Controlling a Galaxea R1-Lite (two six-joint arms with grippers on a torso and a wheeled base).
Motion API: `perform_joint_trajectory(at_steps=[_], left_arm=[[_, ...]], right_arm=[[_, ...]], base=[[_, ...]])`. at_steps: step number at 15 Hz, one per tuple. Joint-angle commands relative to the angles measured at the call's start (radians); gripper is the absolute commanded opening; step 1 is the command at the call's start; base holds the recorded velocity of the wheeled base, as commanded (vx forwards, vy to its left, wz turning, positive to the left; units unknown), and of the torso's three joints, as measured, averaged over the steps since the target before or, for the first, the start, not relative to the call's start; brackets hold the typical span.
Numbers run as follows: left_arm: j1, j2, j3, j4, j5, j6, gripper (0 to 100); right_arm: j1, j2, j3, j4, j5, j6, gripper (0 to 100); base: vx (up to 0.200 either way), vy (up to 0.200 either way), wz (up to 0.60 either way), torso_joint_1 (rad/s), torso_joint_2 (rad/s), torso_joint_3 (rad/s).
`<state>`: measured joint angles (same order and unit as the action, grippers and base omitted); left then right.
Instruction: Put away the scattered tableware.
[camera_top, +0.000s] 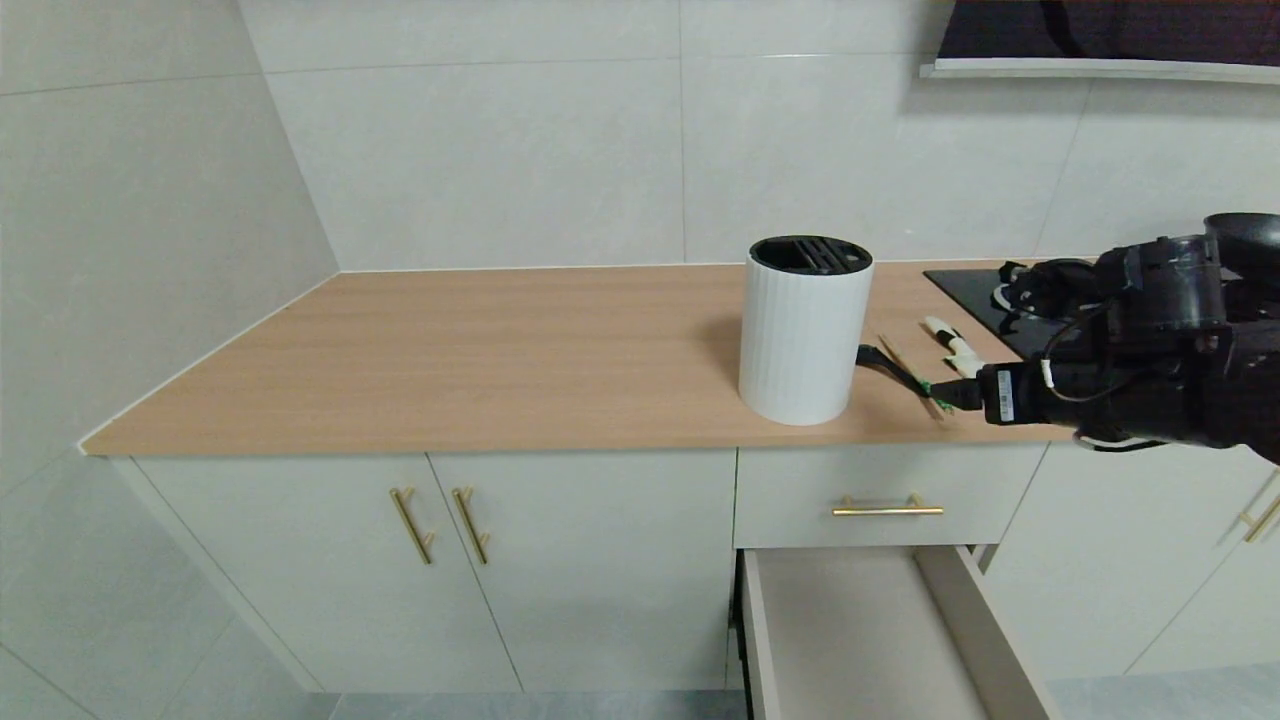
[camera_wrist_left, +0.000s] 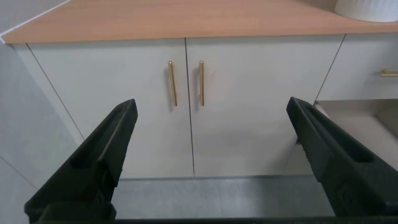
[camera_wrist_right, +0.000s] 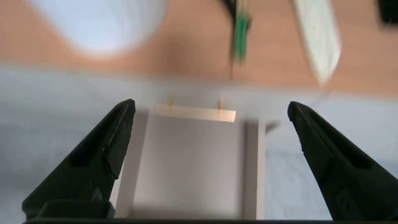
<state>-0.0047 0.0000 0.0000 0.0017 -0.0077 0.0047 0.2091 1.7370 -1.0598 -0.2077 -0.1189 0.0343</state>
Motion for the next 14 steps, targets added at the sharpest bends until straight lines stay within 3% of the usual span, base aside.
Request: perform_joint_trajectory(at_steps=[1, 2, 4, 14], left_arm=[[0.000, 0.000, 0.000, 0.000, 0.000, 0.000, 100], [0.000, 0.000, 0.000, 0.000, 0.000, 0.000, 100], [0.000, 0.000, 0.000, 0.000, 0.000, 0.000, 100], [0.000, 0.000, 0.000, 0.000, 0.000, -0.002, 100]], right_arm=[[-0.027, 0.138, -0.152, 0.034, 0.001, -0.010, 100], [-0.031, 0.197, -0.261, 0.100, 0.001, -0.002, 100], [-0.043, 0.272, -0.304, 0.114, -0.001, -0.005, 100], [-0.074, 0.383, -0.362, 0.116, -0.001, -0.007, 100]], base=[[0.000, 0.000, 0.00, 0.000, 0.00, 0.000], [0.000, 0.000, 0.00, 0.000, 0.00, 0.000], [0.000, 0.000, 0.00, 0.000, 0.00, 0.000], [0.000, 0.000, 0.00, 0.000, 0.00, 0.000]])
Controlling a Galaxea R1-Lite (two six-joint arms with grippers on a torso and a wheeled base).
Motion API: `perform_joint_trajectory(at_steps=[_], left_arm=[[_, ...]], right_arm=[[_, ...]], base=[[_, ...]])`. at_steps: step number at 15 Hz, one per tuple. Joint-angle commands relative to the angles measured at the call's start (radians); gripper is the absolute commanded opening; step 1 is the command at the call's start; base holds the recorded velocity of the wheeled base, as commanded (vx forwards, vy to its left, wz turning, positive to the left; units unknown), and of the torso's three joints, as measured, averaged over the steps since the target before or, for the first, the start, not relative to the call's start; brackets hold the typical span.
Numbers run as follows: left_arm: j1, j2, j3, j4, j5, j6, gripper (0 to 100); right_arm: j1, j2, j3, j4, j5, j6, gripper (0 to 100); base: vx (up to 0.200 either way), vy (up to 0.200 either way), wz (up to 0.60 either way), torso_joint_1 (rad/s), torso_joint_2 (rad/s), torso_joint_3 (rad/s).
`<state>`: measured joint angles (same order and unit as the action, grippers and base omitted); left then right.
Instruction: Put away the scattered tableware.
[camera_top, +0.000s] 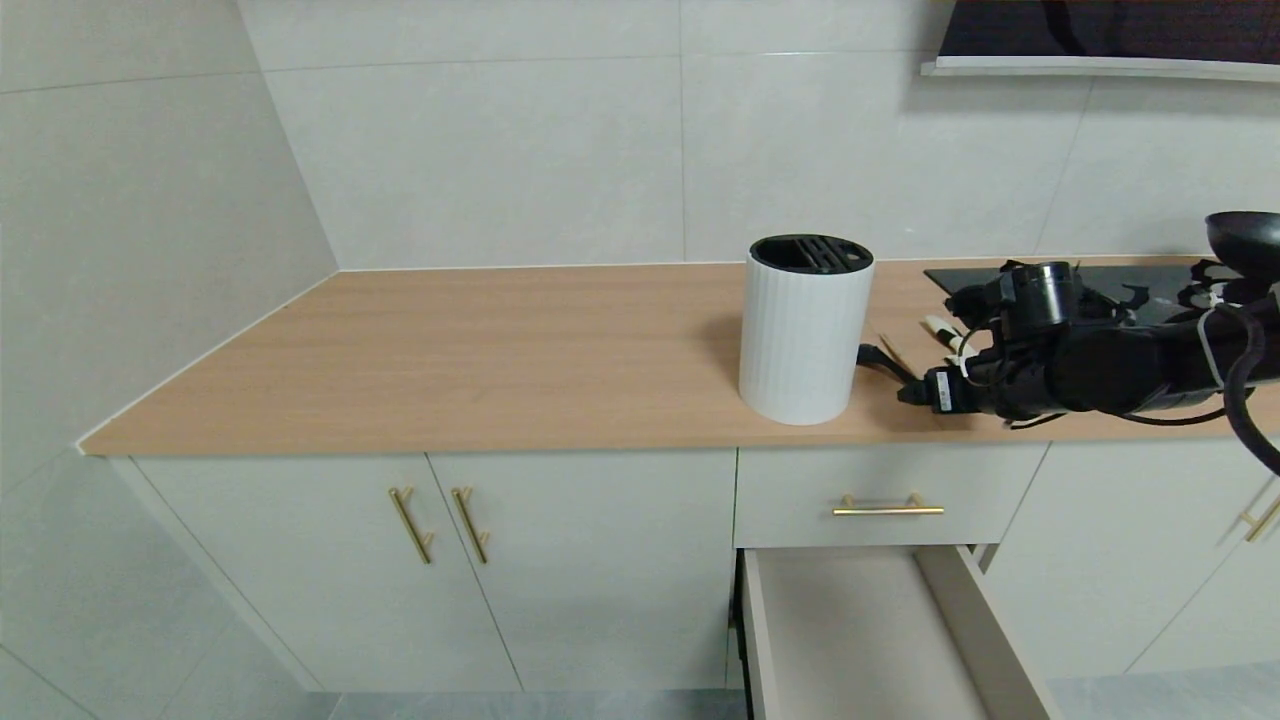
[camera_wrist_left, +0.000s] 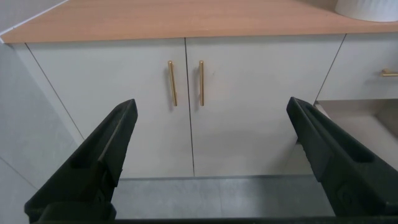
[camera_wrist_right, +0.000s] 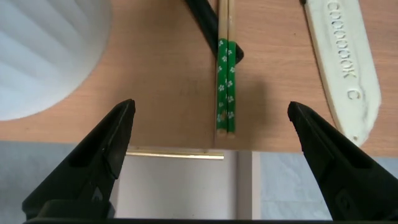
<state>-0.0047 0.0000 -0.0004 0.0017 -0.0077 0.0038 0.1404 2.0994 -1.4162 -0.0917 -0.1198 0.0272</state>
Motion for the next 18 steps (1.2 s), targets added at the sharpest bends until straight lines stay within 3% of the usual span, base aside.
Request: perform_joint_trajectory(at_steps=[1, 8, 9, 18], left_arm=[[0.000, 0.000, 0.000, 0.000, 0.000, -0.001, 100], [0.000, 0.000, -0.001, 0.000, 0.000, -0.001, 100], [0.000, 0.000, 0.000, 0.000, 0.000, -0.001, 100], [0.000, 0.000, 0.000, 0.000, 0.000, 0.001, 100]], right_arm=[[-0.007, 0.024, -0.009, 0.000, 0.000, 0.000, 100], [-0.009, 0.050, -0.021, 0.000, -0.001, 0.000, 100], [-0.009, 0.050, -0.021, 0.000, -0.001, 0.000, 0], [-0.010, 0.042, -0.027, 0.000, -0.001, 0.003, 0]], base=[[0.000, 0.000, 0.00, 0.000, 0.00, 0.000], [0.000, 0.000, 0.00, 0.000, 0.00, 0.000], [0.000, 0.000, 0.00, 0.000, 0.00, 0.000], [0.000, 0.000, 0.00, 0.000, 0.00, 0.000]])
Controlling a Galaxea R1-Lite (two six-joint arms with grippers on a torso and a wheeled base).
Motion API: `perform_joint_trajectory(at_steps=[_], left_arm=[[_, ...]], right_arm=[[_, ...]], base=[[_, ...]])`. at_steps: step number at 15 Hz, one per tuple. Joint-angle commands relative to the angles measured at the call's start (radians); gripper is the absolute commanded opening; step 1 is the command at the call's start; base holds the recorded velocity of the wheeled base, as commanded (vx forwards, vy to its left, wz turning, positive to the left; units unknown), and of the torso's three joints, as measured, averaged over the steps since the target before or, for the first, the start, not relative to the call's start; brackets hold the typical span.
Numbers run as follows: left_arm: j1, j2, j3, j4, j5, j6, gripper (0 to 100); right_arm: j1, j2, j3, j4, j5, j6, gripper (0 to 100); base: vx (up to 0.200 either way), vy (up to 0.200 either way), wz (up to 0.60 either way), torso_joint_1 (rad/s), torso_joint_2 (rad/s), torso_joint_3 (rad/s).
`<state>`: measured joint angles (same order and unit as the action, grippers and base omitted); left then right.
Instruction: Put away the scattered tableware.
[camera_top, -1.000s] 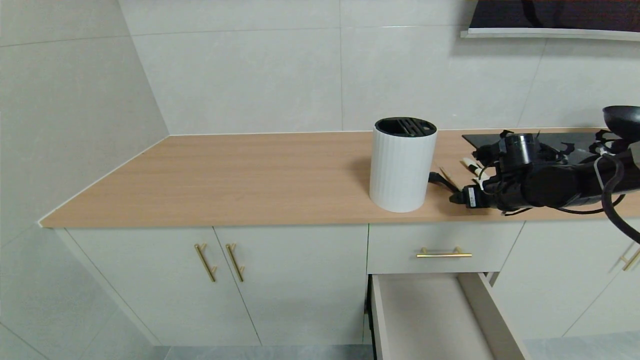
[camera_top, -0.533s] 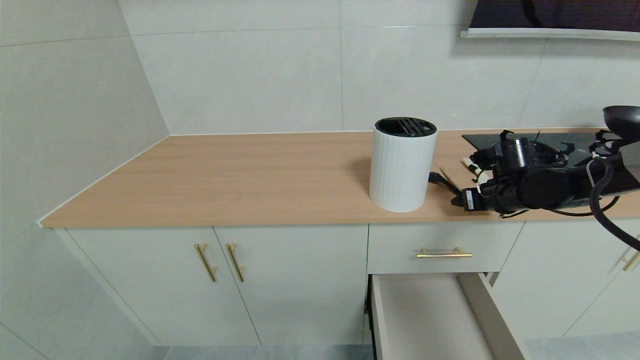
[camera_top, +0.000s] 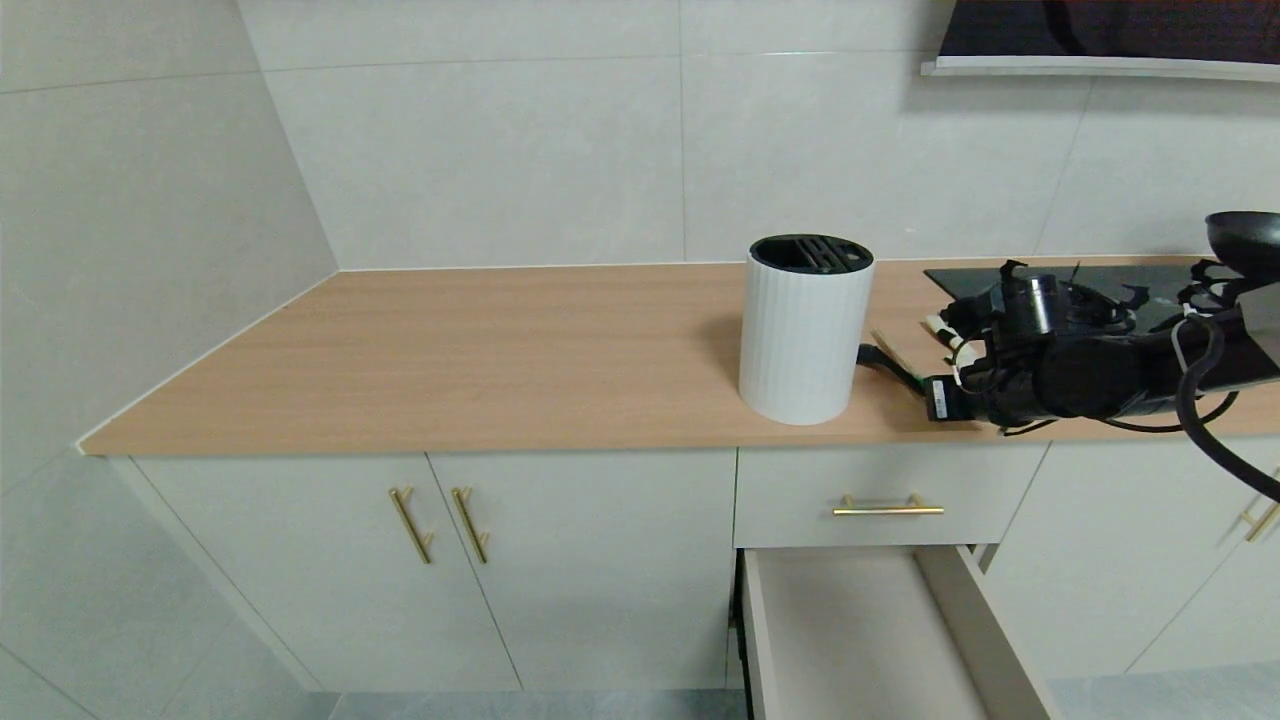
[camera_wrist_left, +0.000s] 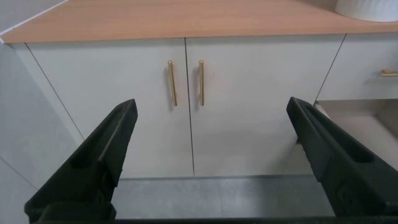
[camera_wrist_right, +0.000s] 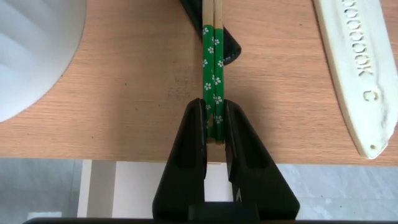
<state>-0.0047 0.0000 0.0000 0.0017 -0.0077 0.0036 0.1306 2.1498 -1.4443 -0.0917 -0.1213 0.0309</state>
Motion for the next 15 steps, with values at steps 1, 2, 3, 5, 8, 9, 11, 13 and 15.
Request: perform_joint_trajectory(at_steps=[1, 2, 3, 5, 8, 9, 11, 13, 15], left_arm=[[0.000, 0.000, -0.002, 0.000, 0.000, -0.001, 100], [0.000, 0.000, 0.000, 0.000, 0.000, 0.001, 100], [0.000, 0.000, 0.000, 0.000, 0.000, 0.001, 100], [0.000, 0.000, 0.000, 0.000, 0.000, -0.001, 100], [0.000, 0.000, 0.000, 0.000, 0.000, 0.001, 100], [0.000, 0.000, 0.000, 0.000, 0.000, -0.001, 100], [0.000, 0.000, 0.000, 0.000, 0.000, 0.001, 100], [0.000, 0.000, 0.000, 0.000, 0.000, 0.001, 100], [0.000, 0.000, 0.000, 0.000, 0.000, -0.001, 100]], right_arm=[[0.001, -0.013, 0.001, 0.001, -0.001, 0.001, 0], [0.001, -0.030, 0.005, 0.004, -0.003, 0.001, 0], [0.003, -0.059, 0.021, 0.013, -0.005, 0.007, 0], [0.009, -0.145, 0.084, 0.021, -0.026, 0.040, 0], [0.030, -0.369, 0.280, 0.023, -0.040, 0.052, 0], [0.032, -0.430, 0.349, 0.026, -0.040, 0.052, 0], [0.033, -0.530, 0.458, 0.052, -0.034, 0.054, 0], [0.033, -0.607, 0.545, 0.064, -0.029, 0.055, 0], [0.032, -0.682, 0.621, 0.066, 0.037, 0.052, 0]], base=[[0.000, 0.000, 0.00, 0.000, 0.00, 0.000], [0.000, 0.000, 0.00, 0.000, 0.00, 0.000], [0.000, 0.000, 0.00, 0.000, 0.00, 0.000], [0.000, 0.000, 0.00, 0.000, 0.00, 0.000], [0.000, 0.000, 0.00, 0.000, 0.00, 0.000], [0.000, 0.000, 0.00, 0.000, 0.00, 0.000], [0.000, 0.000, 0.00, 0.000, 0.00, 0.000], [0.000, 0.000, 0.00, 0.000, 0.00, 0.000], [0.000, 0.000, 0.00, 0.000, 0.00, 0.000]])
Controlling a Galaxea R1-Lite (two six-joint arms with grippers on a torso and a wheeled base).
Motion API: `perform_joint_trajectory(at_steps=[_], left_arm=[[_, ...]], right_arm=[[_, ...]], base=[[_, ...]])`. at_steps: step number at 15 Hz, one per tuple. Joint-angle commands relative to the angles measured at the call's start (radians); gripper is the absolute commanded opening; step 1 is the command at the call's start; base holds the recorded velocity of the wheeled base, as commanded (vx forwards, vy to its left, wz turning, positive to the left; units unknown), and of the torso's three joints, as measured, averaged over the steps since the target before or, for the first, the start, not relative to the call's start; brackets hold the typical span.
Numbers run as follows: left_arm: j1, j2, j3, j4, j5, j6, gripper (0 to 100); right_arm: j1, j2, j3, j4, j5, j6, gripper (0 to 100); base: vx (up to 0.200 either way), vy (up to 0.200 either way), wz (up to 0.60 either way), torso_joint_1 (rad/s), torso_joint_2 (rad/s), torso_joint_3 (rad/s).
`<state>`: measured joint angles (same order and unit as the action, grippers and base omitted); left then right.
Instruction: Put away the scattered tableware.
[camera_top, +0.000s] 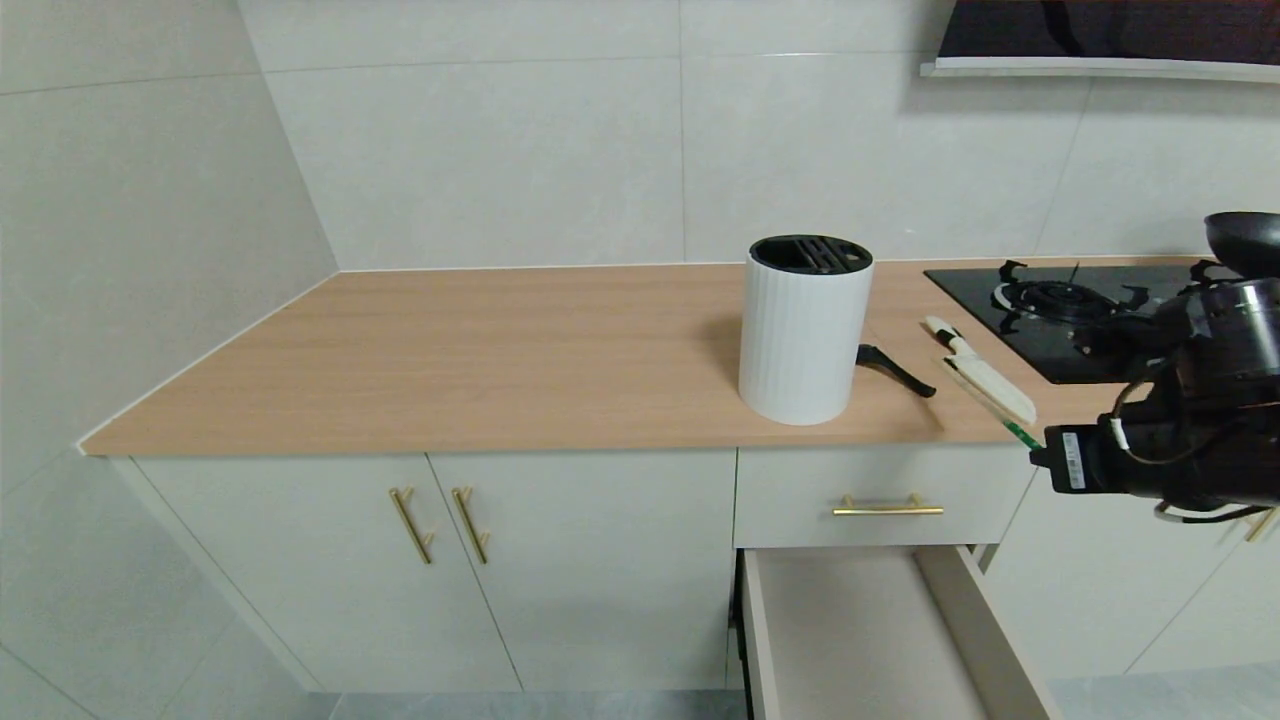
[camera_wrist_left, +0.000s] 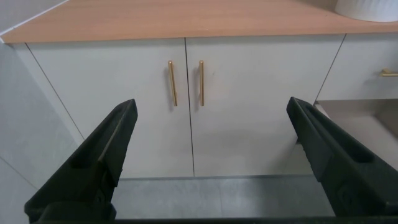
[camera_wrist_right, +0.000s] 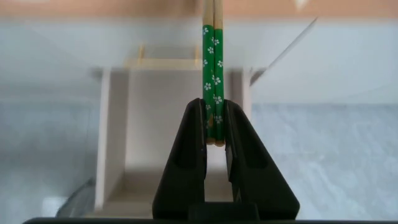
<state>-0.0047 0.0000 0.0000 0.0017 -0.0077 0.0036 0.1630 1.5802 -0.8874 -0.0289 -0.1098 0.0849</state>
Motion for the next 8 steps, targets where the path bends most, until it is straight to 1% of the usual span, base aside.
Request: perform_joint_trajectory(at_steps=[1, 2, 3, 5, 6, 8], left_arm=[[0.000, 0.000, 0.000, 0.000, 0.000, -0.001, 100], [0.000, 0.000, 0.000, 0.000, 0.000, 0.001, 100], [0.000, 0.000, 0.000, 0.000, 0.000, -0.001, 100], [0.000, 0.000, 0.000, 0.000, 0.000, 0.001, 100], [0.000, 0.000, 0.000, 0.000, 0.000, -0.001, 100], [0.000, 0.000, 0.000, 0.000, 0.000, -0.001, 100]], right_arm=[[0.001, -0.137, 0.084, 0.004, 0.053, -0.005, 0], [0.012, -0.147, 0.094, 0.012, 0.059, -0.010, 0], [0.041, -0.155, 0.097, 0.030, 0.059, -0.010, 0], [0.125, -0.166, 0.120, 0.076, 0.059, -0.013, 0], [0.165, -0.169, 0.131, 0.073, 0.058, -0.013, 0], [0.207, -0.172, 0.145, 0.070, 0.059, -0.013, 0]], base=[[0.000, 0.000, 0.00, 0.000, 0.00, 0.000], [0.000, 0.000, 0.00, 0.000, 0.00, 0.000], [0.000, 0.000, 0.00, 0.000, 0.00, 0.000], [0.000, 0.000, 0.00, 0.000, 0.00, 0.000], [0.000, 0.000, 0.00, 0.000, 0.00, 0.000], [0.000, 0.000, 0.00, 0.000, 0.00, 0.000]])
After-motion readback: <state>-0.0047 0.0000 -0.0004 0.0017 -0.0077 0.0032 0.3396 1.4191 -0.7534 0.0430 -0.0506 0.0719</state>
